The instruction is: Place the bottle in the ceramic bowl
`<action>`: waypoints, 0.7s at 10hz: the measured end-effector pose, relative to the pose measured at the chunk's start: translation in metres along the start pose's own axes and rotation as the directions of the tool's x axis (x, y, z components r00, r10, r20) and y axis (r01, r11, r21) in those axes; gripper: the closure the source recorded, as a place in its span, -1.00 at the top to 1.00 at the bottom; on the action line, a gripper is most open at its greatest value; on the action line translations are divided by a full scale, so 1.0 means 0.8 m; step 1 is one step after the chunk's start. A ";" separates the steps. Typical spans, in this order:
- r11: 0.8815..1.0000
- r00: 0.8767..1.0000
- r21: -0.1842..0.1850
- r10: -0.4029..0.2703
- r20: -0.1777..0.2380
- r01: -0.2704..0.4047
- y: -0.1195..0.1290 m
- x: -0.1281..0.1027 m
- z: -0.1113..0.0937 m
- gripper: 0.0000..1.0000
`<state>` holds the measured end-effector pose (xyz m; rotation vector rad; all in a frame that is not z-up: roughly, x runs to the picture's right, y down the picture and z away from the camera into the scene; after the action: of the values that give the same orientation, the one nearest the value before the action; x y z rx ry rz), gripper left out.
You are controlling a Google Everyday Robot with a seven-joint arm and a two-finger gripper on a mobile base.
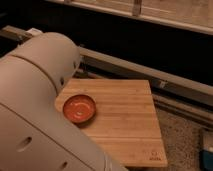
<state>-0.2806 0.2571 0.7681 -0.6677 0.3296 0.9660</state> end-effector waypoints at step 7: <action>0.998 0.998 0.020 -0.067 0.000 0.067 0.019 0.000 -0.011 -1.00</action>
<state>-0.2928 0.2574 0.7555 -0.6564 0.3139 0.8984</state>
